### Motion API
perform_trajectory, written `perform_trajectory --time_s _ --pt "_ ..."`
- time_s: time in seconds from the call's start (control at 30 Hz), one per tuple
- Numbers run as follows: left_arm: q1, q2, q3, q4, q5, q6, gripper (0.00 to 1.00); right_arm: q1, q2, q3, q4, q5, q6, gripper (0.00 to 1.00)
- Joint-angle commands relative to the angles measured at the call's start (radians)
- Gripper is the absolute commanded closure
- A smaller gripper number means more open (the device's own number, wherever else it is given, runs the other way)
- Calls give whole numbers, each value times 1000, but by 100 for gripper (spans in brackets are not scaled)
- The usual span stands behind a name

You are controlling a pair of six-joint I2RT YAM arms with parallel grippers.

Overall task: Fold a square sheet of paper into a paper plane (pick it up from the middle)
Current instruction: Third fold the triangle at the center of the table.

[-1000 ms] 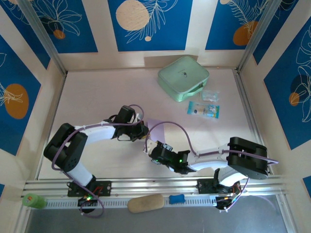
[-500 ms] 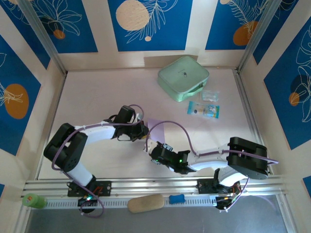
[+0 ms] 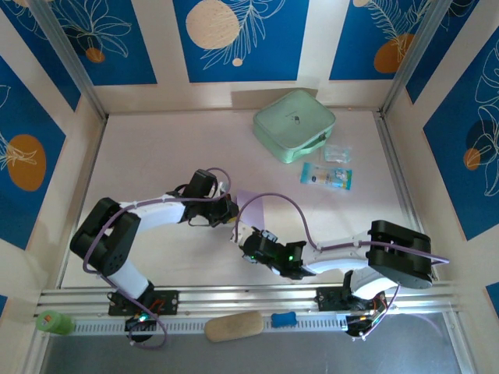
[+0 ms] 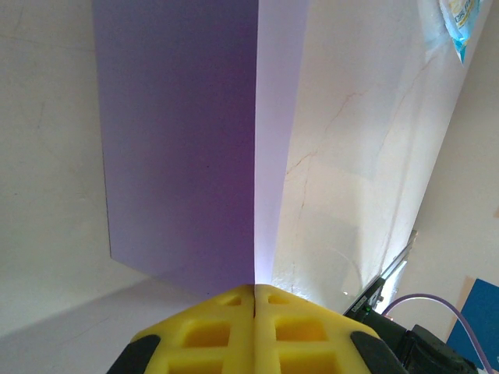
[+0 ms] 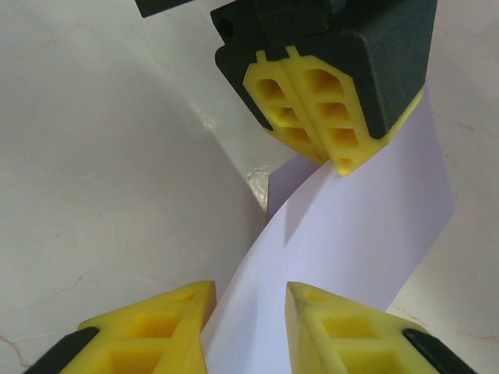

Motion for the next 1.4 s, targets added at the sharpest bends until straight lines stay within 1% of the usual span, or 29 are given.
perform_trajectory --time_s 0.0,0.17,0.3,0.43,0.57,0.73,0.83,1.07,1.37 --pt "9 -7 -4 -1 19 -9 100 -5 -24 -10 9 0 19 75" --pt "9 -8 -3 -3 18 -8 100 -8 -26 -6 -1 -9 26 79" --pt "9 -8 -5 -2 18 -8 100 -10 -24 -6 -5 -21 33 87" --pt "9 -8 -4 -1 17 -9 100 -14 -24 -2 -13 -29 39 92" --pt "9 -9 -6 -3 16 -8 100 -18 -27 -3 -17 -38 45 94" --pt "9 -8 -6 -8 13 -6 100 -23 -32 -2 -21 -56 54 93" --pt "9 -10 -4 -10 13 -4 100 -24 -36 -2 -18 -59 66 89" --pt "9 -8 -3 -10 13 -5 100 -27 -45 -8 -14 -50 77 84" --pt "9 -10 -7 -8 13 -8 100 -37 -65 -23 -24 -61 89 84"
